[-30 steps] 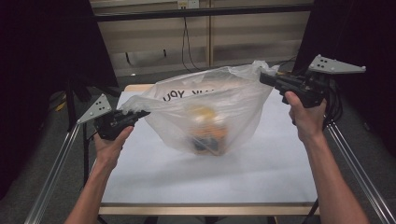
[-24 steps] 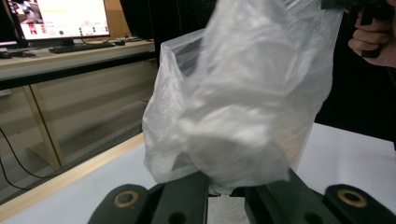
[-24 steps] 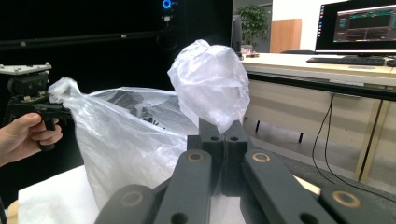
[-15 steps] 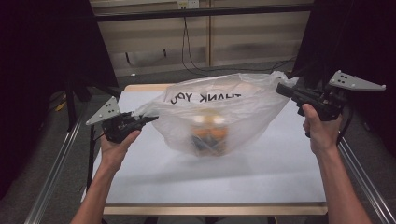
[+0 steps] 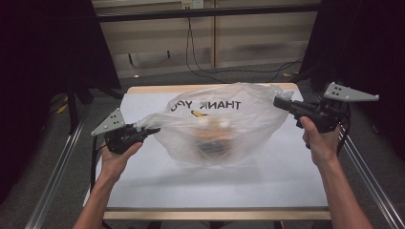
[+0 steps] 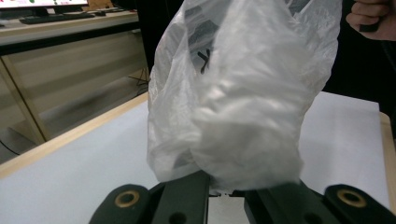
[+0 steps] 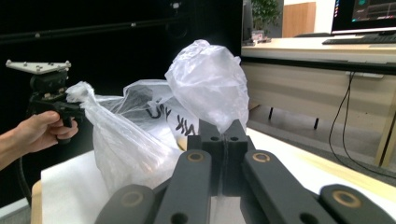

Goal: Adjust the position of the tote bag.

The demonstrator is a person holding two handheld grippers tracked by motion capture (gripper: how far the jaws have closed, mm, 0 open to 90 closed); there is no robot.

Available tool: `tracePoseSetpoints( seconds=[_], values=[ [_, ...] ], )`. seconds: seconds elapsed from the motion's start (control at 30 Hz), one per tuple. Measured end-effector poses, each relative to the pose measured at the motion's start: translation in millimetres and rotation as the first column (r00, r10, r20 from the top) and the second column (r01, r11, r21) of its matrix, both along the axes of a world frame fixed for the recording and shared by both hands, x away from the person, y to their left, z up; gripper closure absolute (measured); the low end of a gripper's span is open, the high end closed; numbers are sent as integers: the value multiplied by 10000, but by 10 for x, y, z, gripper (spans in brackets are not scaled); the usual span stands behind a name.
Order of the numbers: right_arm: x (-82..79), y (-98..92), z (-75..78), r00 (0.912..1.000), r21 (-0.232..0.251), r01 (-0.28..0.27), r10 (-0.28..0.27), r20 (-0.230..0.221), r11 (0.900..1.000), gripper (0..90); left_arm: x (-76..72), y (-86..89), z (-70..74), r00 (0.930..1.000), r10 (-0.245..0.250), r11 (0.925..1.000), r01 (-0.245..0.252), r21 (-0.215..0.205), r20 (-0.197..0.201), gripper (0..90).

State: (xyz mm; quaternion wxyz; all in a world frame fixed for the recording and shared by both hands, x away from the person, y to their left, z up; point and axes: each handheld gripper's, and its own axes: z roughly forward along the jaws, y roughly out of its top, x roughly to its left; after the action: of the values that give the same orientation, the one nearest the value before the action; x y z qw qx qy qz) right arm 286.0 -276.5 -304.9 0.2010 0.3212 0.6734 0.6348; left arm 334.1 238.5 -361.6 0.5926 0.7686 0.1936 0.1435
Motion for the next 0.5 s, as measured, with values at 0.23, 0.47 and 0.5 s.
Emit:
tracePoseSetpoints(
  seconds=[0.23,0.47,0.5],
  values=[
    [11,10,-159,9997,57,7,-6,-257,10000,900,28,-40,-116,9996,-73,9994,83,325,-289,887],
    [20,-49,-320,9981,158,174,-164,-591,9997,900,61,15,-225,9991,142,9982,-118,588,-401,888],
    [20,-49,-320,9981,158,174,-164,-591,9997,900,61,15,-225,9991,142,9982,-118,588,-401,887]
  ],
)
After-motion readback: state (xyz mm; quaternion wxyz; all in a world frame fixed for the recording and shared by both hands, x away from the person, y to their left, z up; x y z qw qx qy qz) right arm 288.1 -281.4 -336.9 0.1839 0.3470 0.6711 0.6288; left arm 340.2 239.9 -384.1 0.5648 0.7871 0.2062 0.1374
